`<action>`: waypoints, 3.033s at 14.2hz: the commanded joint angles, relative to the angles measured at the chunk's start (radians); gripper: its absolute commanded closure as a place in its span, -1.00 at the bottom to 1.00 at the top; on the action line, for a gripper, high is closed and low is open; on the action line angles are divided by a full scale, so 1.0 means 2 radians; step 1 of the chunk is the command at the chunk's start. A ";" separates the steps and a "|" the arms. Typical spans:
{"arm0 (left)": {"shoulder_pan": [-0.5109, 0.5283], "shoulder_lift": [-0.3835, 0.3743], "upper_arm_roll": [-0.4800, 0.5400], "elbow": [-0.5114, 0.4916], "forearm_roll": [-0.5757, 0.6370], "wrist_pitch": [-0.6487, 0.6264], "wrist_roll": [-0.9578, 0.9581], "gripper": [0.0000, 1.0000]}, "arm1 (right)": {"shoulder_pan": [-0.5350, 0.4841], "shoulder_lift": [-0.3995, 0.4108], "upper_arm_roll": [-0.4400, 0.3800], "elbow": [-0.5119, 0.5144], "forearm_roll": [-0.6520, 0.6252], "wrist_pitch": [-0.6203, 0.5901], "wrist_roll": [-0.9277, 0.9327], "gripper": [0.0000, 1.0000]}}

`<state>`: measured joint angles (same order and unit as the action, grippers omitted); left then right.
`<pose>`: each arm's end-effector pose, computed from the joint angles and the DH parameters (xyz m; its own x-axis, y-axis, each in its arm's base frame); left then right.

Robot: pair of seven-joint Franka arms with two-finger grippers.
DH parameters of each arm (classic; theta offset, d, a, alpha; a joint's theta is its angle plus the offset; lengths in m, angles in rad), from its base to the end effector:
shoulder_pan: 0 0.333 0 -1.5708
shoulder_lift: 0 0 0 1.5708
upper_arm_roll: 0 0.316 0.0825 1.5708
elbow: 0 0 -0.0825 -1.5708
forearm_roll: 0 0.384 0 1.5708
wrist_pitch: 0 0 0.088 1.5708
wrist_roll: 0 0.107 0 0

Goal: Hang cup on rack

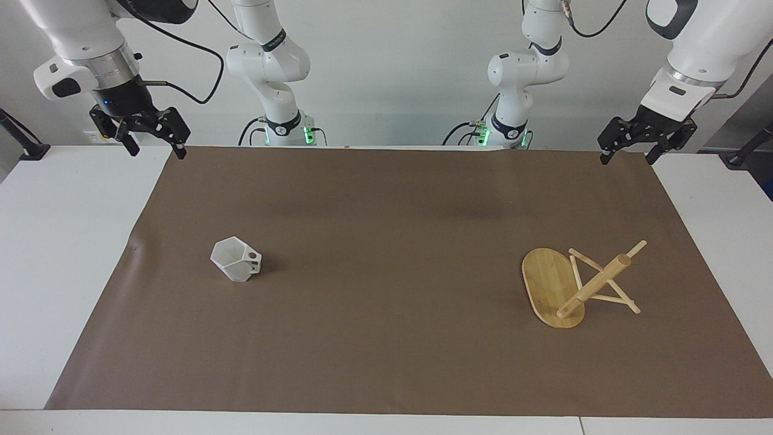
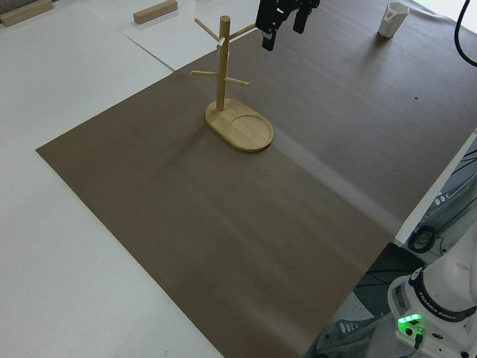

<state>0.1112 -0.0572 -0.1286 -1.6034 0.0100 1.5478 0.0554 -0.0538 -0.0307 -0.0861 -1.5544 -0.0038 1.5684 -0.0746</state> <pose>0.5344 -0.0103 0.6380 0.9974 -0.0723 0.0002 -0.0723 -0.9972 -0.0174 0.5397 -0.0772 0.6488 0.9969 -0.0652 0.0444 -0.0655 -0.9978 0.0045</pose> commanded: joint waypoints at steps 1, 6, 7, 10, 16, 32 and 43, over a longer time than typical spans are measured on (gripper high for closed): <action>0.003 -0.012 -0.001 -0.014 -0.005 0.004 -0.004 -1.00 | -0.009 -0.011 0.000 -0.017 0.005 0.008 -0.031 -1.00; 0.003 -0.012 -0.001 -0.014 -0.006 0.004 -0.004 -1.00 | -0.011 -0.025 0.001 -0.076 0.011 0.107 -0.029 -1.00; 0.003 -0.012 -0.001 -0.014 -0.006 0.004 -0.004 -1.00 | -0.011 -0.025 0.001 -0.086 0.013 0.122 -0.029 -1.00; 0.003 -0.012 -0.001 -0.014 -0.006 0.004 -0.004 -1.00 | -0.016 0.001 0.001 -0.086 0.022 0.131 -0.030 -1.00; 0.003 -0.012 -0.001 -0.014 -0.006 0.004 -0.004 -1.00 | -0.017 0.065 0.001 -0.087 0.025 0.187 -0.029 -1.00; 0.003 -0.012 -0.001 -0.014 -0.006 0.004 -0.004 -1.00 | -0.015 0.143 0.014 -0.124 0.033 0.246 -0.035 -1.00; 0.003 -0.018 -0.001 -0.011 -0.005 -0.011 -0.004 -1.00 | -0.015 0.137 0.015 -0.159 0.033 0.247 -0.036 -0.80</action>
<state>0.1112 -0.0643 -0.1287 -1.6037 0.0100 1.5336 0.0547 -0.0717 0.2718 -0.0634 -1.8402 0.0337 2.0610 -0.1097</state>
